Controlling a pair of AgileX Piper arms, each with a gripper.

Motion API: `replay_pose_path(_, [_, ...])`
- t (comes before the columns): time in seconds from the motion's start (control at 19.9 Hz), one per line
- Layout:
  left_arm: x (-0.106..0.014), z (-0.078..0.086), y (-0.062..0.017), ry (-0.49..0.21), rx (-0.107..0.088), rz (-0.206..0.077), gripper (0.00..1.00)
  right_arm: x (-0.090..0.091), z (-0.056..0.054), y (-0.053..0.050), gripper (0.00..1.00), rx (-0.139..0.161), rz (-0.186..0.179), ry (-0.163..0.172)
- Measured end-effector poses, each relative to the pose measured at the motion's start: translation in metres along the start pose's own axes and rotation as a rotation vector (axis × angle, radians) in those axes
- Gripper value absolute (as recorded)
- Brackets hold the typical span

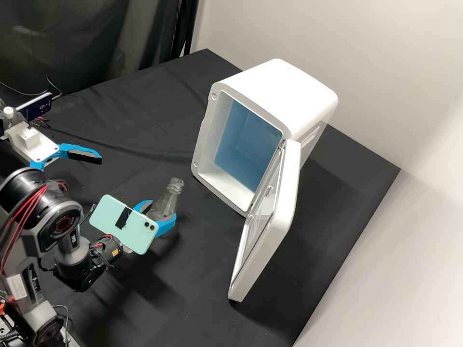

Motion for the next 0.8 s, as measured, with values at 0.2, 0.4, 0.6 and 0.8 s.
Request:
replay_pose_path(0.2, [0.0000, 0.0000, 0.0000, 0.000, 0.000, 0.000, 1.00, 0.0000, -0.0012, 0.0001, 1.00, -0.002, 0.003, 0.010])
replay_pose_path(0.4, [0.0000, 0.0000, 0.0000, 0.000, 0.000, 0.000, 1.00, 0.0009, 0.0002, -0.0017, 1.00, -0.001, -0.005, 0.004])
replay_pose_path(0.6, [0.0000, 0.0000, 0.0000, 0.000, 0.000, 0.000, 1.00, 0.0010, 0.0003, -0.0018, 1.00, -0.001, -0.006, 0.004])
replay_pose_path(0.8, [0.0000, 0.0000, 0.0000, 0.000, 0.000, 0.000, 1.00, 0.0010, 0.0003, -0.0018, 1.00, -0.001, -0.006, 0.004])
